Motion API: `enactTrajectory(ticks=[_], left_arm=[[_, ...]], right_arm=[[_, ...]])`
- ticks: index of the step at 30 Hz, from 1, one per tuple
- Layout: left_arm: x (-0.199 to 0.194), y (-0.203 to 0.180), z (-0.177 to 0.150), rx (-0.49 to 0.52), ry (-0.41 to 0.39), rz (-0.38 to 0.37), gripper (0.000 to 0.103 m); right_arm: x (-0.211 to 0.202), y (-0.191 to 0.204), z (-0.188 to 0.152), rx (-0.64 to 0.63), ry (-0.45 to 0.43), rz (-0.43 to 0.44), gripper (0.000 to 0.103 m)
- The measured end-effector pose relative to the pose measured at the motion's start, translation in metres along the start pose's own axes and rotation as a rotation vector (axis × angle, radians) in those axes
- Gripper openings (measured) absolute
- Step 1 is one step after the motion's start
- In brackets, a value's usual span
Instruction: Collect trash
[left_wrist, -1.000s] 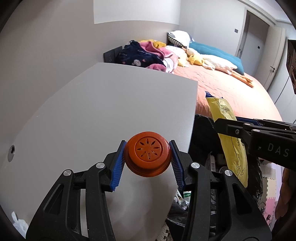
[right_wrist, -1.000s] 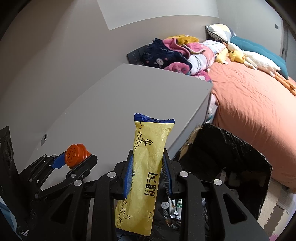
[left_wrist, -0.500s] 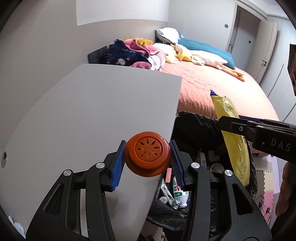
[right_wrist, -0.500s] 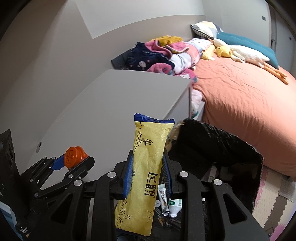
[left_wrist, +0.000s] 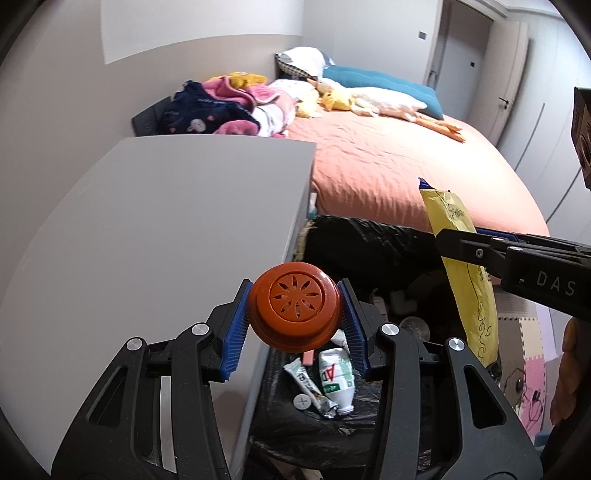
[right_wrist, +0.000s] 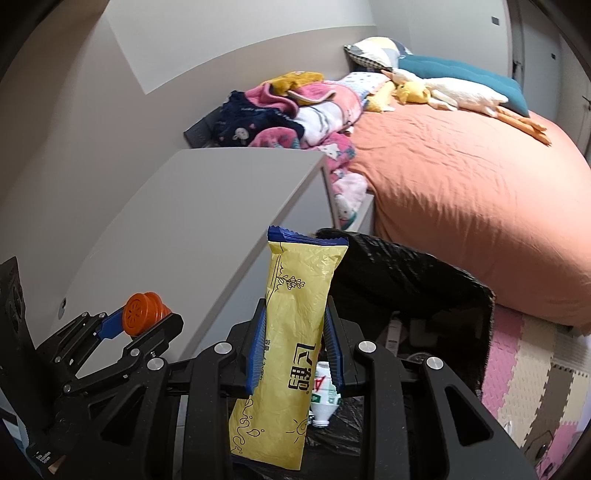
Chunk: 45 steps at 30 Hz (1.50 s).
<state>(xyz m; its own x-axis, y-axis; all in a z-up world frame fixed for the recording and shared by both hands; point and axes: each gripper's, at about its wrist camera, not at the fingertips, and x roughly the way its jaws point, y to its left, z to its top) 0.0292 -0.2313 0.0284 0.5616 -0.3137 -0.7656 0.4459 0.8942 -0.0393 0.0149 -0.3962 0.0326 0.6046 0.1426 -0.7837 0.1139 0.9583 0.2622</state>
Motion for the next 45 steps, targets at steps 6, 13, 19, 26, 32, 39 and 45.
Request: enactTrajectory(ticks=[6,13,19,26,32,39,45], left_arm=[[0.005,-0.017,0.003,0.031,0.009,-0.02,0.046],[0.01,-0.037,0.006,0.073,0.011,-0.046,0.046],[0.016,-0.048,0.006,0.097,0.012,-0.06,0.046],[0.023,-0.054,0.004,0.12,0.026,-0.073,0.046],[0.021,-0.053,0.005,0.124,0.002,-0.023,0.097],[0.017,-0.045,0.007,0.1,-0.021,-0.016,0.097],[0.015,-0.045,0.007,0.103,-0.033,-0.03,0.097]], right_arm=[[-0.007,-0.021,-0.002,0.031,-0.011,-0.018,0.03],[-0.021,-0.043,-0.007,0.063,-0.04,-0.042,0.03],[-0.03,-0.058,-0.012,0.082,-0.062,-0.052,0.03],[-0.026,-0.062,-0.012,0.087,-0.056,-0.059,0.03],[-0.033,-0.066,-0.01,0.126,-0.094,-0.059,0.07],[-0.037,-0.067,-0.008,0.127,-0.108,-0.071,0.074],[-0.036,-0.065,-0.007,0.119,-0.1,-0.073,0.074]])
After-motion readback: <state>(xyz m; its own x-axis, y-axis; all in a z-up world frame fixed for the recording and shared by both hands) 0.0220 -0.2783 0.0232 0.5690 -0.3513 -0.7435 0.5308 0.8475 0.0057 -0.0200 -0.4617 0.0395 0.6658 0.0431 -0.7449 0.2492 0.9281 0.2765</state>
